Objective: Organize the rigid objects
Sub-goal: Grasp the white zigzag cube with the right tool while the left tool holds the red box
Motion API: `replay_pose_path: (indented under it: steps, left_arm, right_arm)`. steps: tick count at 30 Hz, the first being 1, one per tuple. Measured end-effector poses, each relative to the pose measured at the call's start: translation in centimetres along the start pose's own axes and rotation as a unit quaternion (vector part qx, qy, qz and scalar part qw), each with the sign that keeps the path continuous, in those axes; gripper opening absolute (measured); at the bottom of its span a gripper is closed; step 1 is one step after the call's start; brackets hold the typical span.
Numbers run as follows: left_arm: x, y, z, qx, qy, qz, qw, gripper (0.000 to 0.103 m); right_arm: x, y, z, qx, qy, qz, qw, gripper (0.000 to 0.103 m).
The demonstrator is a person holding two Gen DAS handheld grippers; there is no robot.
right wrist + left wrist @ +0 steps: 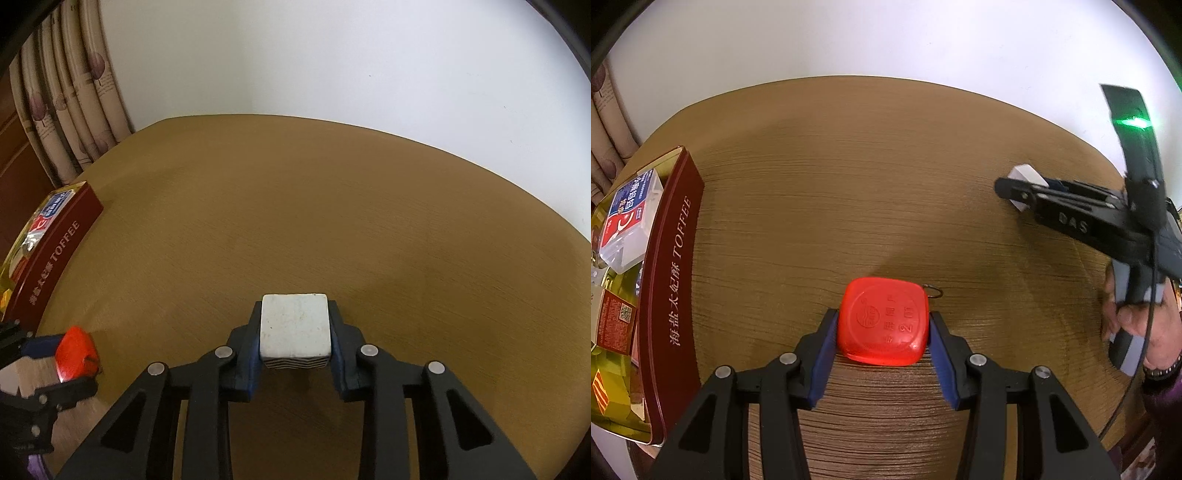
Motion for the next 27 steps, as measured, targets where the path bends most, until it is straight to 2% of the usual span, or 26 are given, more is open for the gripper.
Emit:
replay_pose_path:
  steps: [4,11,19,27]
  left_arm:
    - [-0.1,0.0,-0.2,0.004,0.003,-0.003,1.0,0.048]
    - [-0.5,-0.2,-0.7,0.005,0.01,-0.009,0.9999,0.048]
    - [-0.9,-0.8,-0.7,-0.001,0.004,-0.009,0.9999,0.048]
    - [-1.0,-5.0,1.1,0.0,-0.017,-0.039,0.9991,0.048]
  right_arm:
    - [-0.9,-0.8,0.7,0.004,-0.003,0.0,1.0,0.029]
    - [-2.3,-3.3,1.5,0.037,0.027,-0.014,0.999,0.028]
    - [-5.5,-6.1,1.7,0.052,0.064,-0.019,0.996,0.028]
    - [-6.0,-7.4,2.2,0.056,0.08,-0.022,0.995,0.028]
Point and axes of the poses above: each gripper's, at about its wrist camera, not at the fingertips, and y roughly the way its jaws point, z to its left, x to its top, the point moved 1 cm from there along y, roughly the way its jaws point, and after that the axes turned 1 degree about x, right-handed, at the moved point
